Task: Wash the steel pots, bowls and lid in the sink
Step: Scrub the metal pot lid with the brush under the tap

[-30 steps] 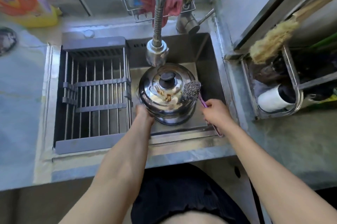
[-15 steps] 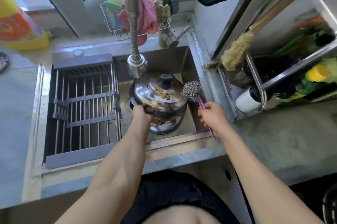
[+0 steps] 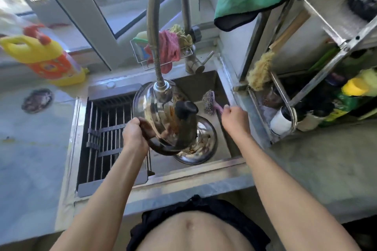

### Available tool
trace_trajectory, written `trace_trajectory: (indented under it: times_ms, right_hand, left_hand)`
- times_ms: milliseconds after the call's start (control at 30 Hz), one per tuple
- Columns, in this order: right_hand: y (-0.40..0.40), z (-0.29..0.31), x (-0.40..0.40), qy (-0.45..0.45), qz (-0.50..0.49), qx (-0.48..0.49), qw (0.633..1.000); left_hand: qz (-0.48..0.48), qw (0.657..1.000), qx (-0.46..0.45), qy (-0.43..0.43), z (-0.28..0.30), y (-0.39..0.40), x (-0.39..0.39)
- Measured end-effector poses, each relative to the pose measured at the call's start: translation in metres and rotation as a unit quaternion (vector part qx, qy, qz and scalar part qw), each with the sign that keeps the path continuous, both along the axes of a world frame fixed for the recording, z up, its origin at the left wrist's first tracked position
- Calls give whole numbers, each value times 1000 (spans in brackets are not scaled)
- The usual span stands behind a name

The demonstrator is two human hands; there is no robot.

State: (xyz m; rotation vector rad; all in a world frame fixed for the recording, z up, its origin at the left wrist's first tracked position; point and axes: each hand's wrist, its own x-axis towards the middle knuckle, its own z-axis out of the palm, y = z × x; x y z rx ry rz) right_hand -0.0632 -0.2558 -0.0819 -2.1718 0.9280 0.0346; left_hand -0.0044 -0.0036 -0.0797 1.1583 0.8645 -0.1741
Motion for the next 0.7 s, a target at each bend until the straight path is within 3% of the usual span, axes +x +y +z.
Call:
trace_trajectory:
  times_ms: [133, 300, 367, 533, 700]
  right_hand:
    - [8, 14, 39, 86, 108, -154, 978]
    - [23, 38, 88, 232, 247, -277, 899]
    - [30, 44, 100, 228, 277, -314, 879]
    - [33, 38, 129, 180, 274, -334, 884]
    - [23, 29, 162, 192, 317, -405, 835]
  left_hand:
    - [-30, 999, 37, -2, 16, 15, -1]
    - [-16, 997, 63, 29, 26, 25, 8]
    - [8, 998, 61, 31, 26, 24, 12]
    - [30, 997, 40, 56, 14, 19, 22]
    - [44, 997, 16, 61, -3, 20, 28]
